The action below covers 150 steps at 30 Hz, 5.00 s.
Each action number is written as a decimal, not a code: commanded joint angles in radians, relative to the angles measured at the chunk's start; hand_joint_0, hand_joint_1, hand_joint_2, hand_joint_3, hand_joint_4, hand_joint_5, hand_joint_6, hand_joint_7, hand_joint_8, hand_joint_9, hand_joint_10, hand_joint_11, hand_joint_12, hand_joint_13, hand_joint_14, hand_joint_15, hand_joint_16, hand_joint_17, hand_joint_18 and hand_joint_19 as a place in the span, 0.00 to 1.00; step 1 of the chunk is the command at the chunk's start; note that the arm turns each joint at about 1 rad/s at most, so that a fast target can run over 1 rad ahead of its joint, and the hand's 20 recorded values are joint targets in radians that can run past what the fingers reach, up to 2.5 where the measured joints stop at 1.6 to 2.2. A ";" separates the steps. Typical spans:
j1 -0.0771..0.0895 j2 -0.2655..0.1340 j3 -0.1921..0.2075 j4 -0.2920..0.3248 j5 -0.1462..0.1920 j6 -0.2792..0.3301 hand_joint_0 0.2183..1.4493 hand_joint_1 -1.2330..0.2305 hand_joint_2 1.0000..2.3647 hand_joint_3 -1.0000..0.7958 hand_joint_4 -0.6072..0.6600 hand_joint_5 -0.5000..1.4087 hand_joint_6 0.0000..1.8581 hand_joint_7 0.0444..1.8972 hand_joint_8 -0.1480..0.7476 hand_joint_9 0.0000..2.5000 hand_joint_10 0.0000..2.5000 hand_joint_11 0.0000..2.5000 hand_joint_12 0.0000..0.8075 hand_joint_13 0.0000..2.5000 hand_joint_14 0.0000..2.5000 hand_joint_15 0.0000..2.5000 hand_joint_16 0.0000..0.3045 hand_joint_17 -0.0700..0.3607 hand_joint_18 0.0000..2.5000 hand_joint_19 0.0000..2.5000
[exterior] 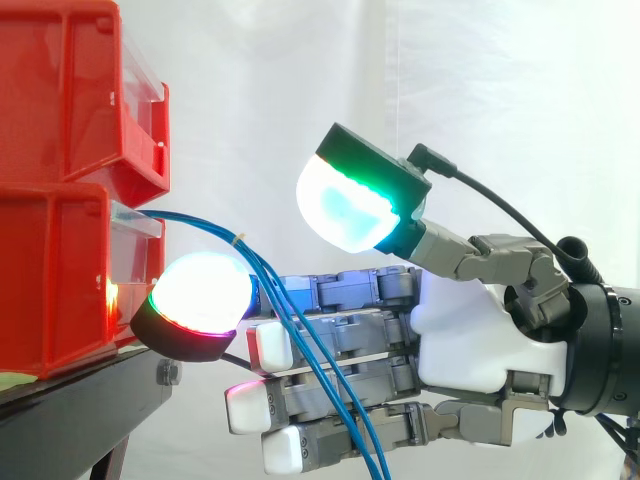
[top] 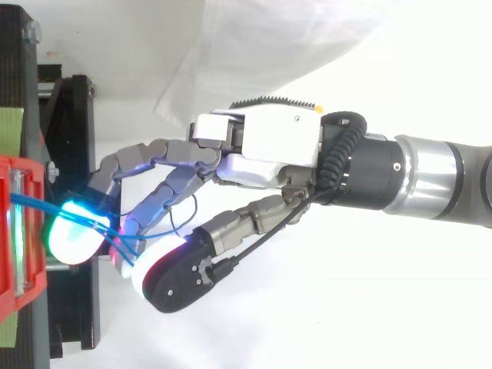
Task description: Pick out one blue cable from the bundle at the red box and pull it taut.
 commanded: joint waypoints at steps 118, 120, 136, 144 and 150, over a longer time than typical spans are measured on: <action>-0.052 0.098 0.047 -0.240 -0.042 -0.186 0.33 0.41 0.01 0.38 0.52 0.18 0.51 0.40 0.47 0.43 0.01 0.34 0.42 0.39 0.01 0.21 0.17 0.44 0.32 0.23; -0.052 0.096 0.049 -0.240 -0.042 -0.186 0.34 0.37 0.01 0.43 0.45 0.18 0.51 0.43 0.47 0.44 0.01 0.35 0.42 0.39 0.01 0.21 0.17 0.44 0.33 0.23; -0.052 0.096 0.049 -0.243 -0.043 -0.191 0.38 0.34 0.01 0.36 0.43 0.17 0.51 0.43 0.46 0.45 0.01 0.36 0.41 0.40 0.01 0.22 0.17 0.44 0.34 0.22; -0.052 0.098 0.049 -0.247 -0.043 -0.197 0.40 0.33 0.00 0.29 0.41 0.17 0.51 0.44 0.47 0.45 0.01 0.36 0.41 0.40 0.01 0.22 0.17 0.43 0.34 0.22; -0.054 0.098 0.049 -0.247 -0.043 -0.197 0.40 0.30 0.00 0.28 0.42 0.17 0.51 0.41 0.47 0.45 0.01 0.37 0.41 0.41 0.01 0.22 0.17 0.43 0.36 0.22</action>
